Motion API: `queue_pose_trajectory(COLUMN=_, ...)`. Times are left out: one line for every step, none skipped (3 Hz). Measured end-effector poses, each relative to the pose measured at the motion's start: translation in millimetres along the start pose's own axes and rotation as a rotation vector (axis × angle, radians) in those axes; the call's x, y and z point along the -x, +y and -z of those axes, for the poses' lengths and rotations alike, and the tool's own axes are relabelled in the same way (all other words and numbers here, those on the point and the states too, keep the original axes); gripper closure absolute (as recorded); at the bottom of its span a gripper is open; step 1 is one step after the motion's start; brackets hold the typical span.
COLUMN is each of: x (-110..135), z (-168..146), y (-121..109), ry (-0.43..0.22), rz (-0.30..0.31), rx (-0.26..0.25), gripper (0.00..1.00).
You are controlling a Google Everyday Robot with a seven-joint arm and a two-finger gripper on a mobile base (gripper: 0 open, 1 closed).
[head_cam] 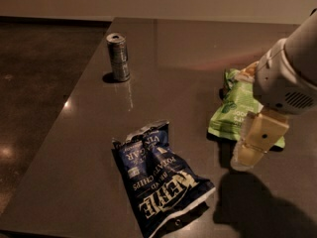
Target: Pick blue chip bag
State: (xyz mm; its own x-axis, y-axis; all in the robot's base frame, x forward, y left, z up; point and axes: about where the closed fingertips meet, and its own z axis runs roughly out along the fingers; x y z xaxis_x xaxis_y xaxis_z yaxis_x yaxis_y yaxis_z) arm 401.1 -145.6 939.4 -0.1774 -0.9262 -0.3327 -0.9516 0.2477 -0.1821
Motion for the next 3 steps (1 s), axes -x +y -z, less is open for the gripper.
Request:
queue_pose_trajectory(x=24, z=-22, y=27, ry=-0.015, rz=0.001, rx=0.026, gripper=0.0)
queue_pose_trajectory(x=42, z=-40, y=46, ry=-0.026, rz=0.004, rx=0.039, gripper=0.0)
queue_pose_trajectory(x=59, z=-59, y=64, ry=-0.051, rz=0.033, rx=0.062, gripper=0.0)
